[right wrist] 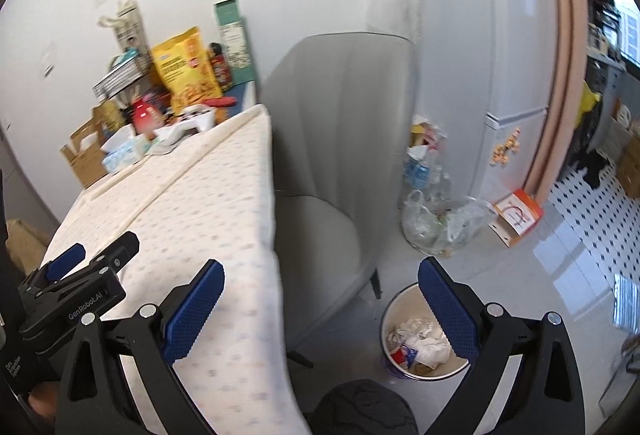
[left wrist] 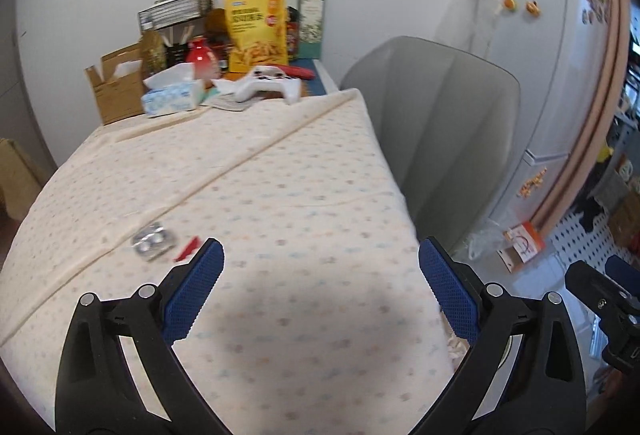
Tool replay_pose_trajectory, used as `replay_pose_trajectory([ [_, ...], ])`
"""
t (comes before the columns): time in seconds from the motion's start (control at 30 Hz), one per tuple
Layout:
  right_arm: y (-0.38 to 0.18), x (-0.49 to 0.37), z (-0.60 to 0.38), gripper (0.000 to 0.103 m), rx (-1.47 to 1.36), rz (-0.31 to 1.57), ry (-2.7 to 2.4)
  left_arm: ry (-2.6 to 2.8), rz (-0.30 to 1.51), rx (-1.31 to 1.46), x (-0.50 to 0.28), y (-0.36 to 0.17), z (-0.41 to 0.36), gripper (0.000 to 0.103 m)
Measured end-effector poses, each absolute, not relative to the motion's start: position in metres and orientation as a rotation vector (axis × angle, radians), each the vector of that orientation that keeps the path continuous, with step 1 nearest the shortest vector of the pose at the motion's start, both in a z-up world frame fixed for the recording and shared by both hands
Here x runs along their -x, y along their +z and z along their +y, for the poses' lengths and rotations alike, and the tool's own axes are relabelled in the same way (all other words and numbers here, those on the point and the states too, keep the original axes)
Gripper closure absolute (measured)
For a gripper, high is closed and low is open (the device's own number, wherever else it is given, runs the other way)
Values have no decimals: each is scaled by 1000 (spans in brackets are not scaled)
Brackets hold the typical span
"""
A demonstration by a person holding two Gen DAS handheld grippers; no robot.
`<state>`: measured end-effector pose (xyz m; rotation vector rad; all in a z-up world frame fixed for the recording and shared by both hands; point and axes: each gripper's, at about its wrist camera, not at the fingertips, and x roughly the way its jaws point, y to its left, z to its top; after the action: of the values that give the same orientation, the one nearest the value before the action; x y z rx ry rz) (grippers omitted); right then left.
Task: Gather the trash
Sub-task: 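Move both open grippers back over the blister pack and scrap on the bed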
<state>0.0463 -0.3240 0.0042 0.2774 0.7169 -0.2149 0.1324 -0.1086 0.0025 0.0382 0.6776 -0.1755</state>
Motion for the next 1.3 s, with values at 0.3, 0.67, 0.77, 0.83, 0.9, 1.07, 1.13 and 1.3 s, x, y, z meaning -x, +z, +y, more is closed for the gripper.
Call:
replay_pose_trajectory([
  [0.3, 23, -48, -256, 8, -205, 707, -126, -89, 643, 31, -119, 12, -35, 6],
  [0.67, 28, -58, -181, 8, -124, 716, -27, -3, 640, 99, -106, 7, 39, 6],
  [0.77, 27, -63, -162, 8, -103, 726, -1, 26, 638, 115, -105, 6, 58, 6],
  [0.83, 25, -67, -149, 8, -88, 732, 19, 48, 637, 128, -103, 4, 72, 6],
  [0.9, 24, -71, -137, 8, -75, 734, 34, 67, 640, 142, -103, 2, 86, 6],
  [1.07, 20, -80, -110, 8, -50, 747, 65, 110, 652, 169, -102, -6, 113, 6],
  [1.13, 16, -85, -102, 10, -44, 762, 74, 125, 661, 183, -102, -11, 125, 6],
  [1.3, 4, -95, -79, 13, -30, 794, 102, 151, 694, 196, -106, -26, 145, 6],
])
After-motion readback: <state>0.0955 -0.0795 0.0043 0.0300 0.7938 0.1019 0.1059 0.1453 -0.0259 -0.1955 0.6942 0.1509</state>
